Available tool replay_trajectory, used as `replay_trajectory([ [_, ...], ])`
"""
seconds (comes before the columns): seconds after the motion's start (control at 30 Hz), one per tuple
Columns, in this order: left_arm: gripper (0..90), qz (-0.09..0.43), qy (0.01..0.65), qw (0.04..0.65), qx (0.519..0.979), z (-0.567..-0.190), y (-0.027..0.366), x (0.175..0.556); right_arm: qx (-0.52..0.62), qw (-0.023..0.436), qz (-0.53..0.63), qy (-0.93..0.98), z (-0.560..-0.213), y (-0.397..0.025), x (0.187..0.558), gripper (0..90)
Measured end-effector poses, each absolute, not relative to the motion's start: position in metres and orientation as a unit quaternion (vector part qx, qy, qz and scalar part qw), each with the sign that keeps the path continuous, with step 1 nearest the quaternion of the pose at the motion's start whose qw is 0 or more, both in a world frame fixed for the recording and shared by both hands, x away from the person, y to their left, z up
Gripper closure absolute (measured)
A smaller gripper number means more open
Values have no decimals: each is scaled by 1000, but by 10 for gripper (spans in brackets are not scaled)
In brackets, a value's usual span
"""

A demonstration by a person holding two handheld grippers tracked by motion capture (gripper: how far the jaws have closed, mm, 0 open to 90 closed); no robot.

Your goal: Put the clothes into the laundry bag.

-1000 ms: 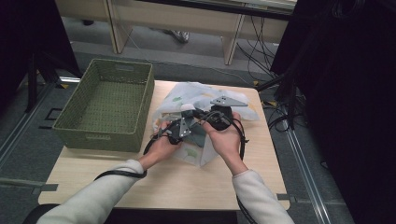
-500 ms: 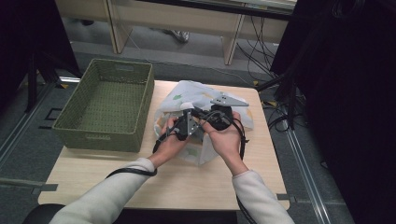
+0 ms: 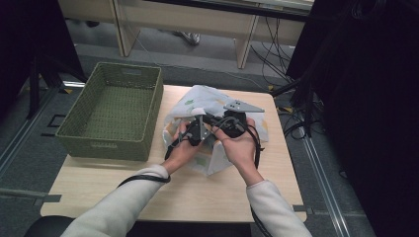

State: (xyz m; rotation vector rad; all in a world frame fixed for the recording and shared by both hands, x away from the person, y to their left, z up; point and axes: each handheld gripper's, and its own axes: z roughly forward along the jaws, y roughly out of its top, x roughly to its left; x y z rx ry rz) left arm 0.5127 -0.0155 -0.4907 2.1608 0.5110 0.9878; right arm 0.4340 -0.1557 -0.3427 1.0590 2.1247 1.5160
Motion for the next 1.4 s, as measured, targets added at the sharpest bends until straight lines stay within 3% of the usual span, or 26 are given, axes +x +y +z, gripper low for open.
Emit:
replay_trajectory([
  [0.1, 669, 353, 221, 374, 829, -492, -12, 506, 376, 165, 527, 744, -344, -159, 436, 900],
  [0.13, 633, 370, 206, 366, 829, -489, -9, 505, 379, 165, 527, 743, -345, -161, 438, 900],
  [0.27, 454, 329, 199, 385, 839, -485, 3, 498, 386, 167, 524, 741, -345, -165, 440, 900],
  [0.4, 387, 326, 186, 396, 838, -480, 12, 484, 384, 169, 523, 742, -345, -165, 440, 900],
  [0.57, 389, 325, 152, 392, 847, -477, 19, 469, 384, 168, 521, 744, -346, -164, 440, 900],
  [0.7, 454, 326, 117, 376, 859, -483, 17, 463, 384, 167, 519, 745, -346, -164, 440, 900],
  [0.9, 397, 333, 64, 361, 868, -499, 1, 474, 384, 165, 519, 746, -346, -163, 440, 900],
  [1.0, 444, 315, 59, 357, 877, -508, -7, 484, 385, 163, 519, 745, -346, -164, 440, 900],
  [1.03, 495, 313, 62, 357, 878, -508, -9, 487, 384, 162, 520, 746, -346, -163, 440, 900],
  [1.1, 695, 320, 69, 344, 880, -506, -11, 490, 384, 160, 523, 744, -346, -163, 439, 900],
  [1.17, 800, 327, 94, 350, 873, -504, -12, 494, 384, 160, 526, 742, -344, -163, 438, 900],
  [1.4, 820, 393, 156, 373, 826, -489, -22, 507, 379, 161, 537, 736, -340, -163, 436, 900],
])
